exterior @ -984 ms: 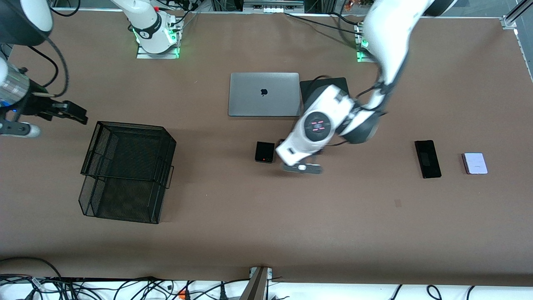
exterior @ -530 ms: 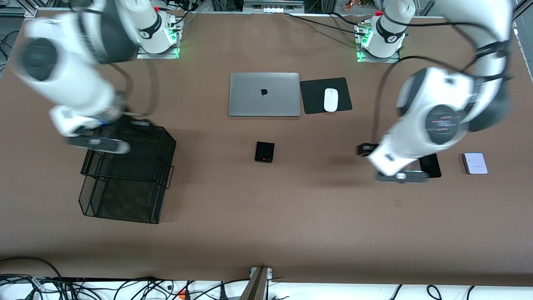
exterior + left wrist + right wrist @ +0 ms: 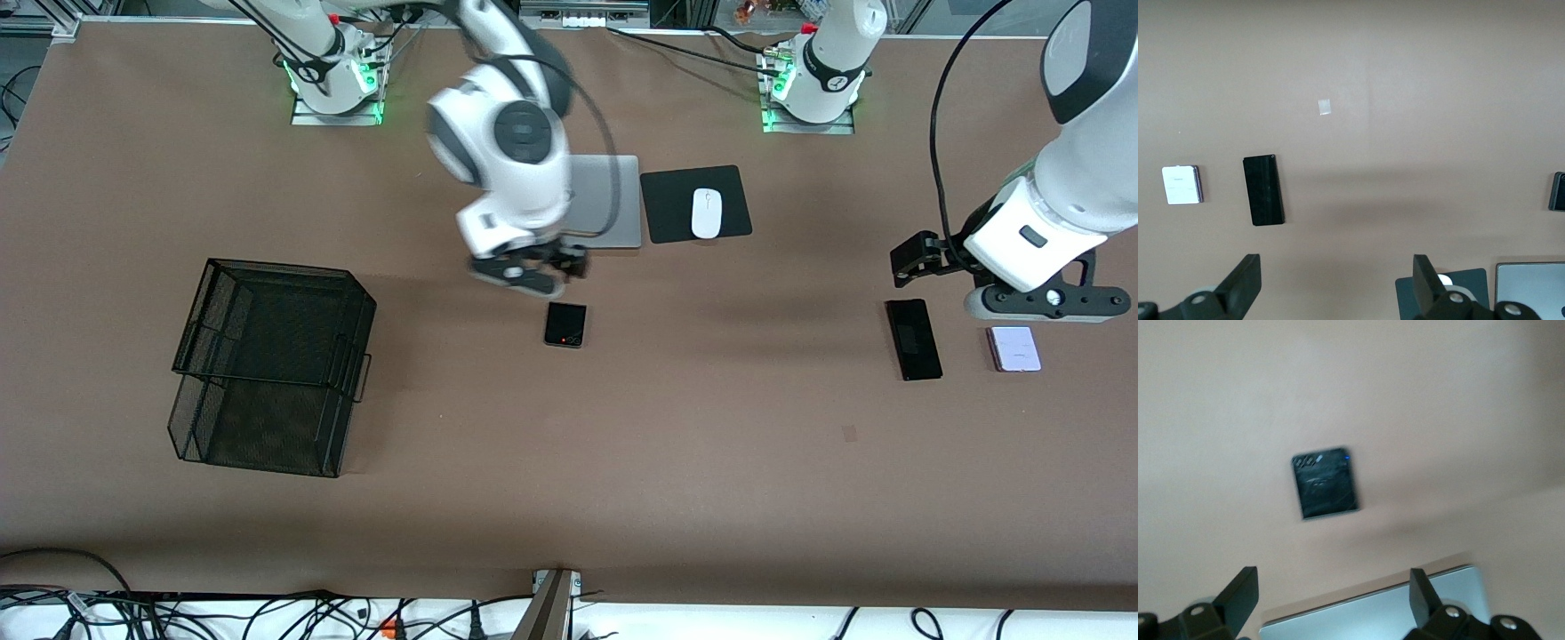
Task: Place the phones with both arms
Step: 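Grasp the flip phone with the right gripper while the left gripper descends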
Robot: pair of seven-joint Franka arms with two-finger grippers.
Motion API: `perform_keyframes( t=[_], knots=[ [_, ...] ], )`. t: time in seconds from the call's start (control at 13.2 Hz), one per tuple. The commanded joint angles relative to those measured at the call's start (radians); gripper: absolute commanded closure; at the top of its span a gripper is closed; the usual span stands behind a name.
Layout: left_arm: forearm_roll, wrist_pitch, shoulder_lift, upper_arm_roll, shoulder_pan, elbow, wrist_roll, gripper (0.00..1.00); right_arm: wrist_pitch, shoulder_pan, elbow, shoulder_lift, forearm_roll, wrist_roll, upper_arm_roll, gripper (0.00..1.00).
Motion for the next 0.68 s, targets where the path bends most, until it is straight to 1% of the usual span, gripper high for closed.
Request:
perform_keyframes(
  t=[0.0, 0.15, 0.3, 0.38, 0.53, 0.61],
  knots=[
    [0.023, -0.001, 0.012, -0.010, 0.010, -0.006, 0.012, 0.00, 0.086, 0.013, 0.062, 0.111, 0.002, -0.010, -0.014, 0.00],
    [0.023, -0.012, 0.012, -0.010, 0.010, -0.006, 0.012, 0.00, 0.189, 0.016, -0.001, 0.140, -0.003, -0.092, -0.014, 0.00],
    [0.022, -0.024, 0.012, -0.008, 0.013, -0.008, 0.009, 0.00, 0.243, 0.011, -0.041, 0.154, 0.000, -0.147, -0.016, 0.00],
    [0.022, -0.039, 0.013, -0.007, 0.015, -0.006, 0.003, 0.00, 0.254, 0.010, -0.044, 0.168, -0.007, -0.153, -0.018, 0.00],
    [0.018, -0.114, 0.015, -0.004, 0.015, -0.004, 0.001, 0.00, 0.300, 0.006, -0.046, 0.197, -0.009, -0.171, -0.022, 0.00],
    [0.012, -0.115, 0.015, -0.004, 0.019, 0.000, 0.003, 0.00, 0.320, 0.003, -0.046, 0.206, -0.010, -0.173, -0.024, 0.00]
  ],
)
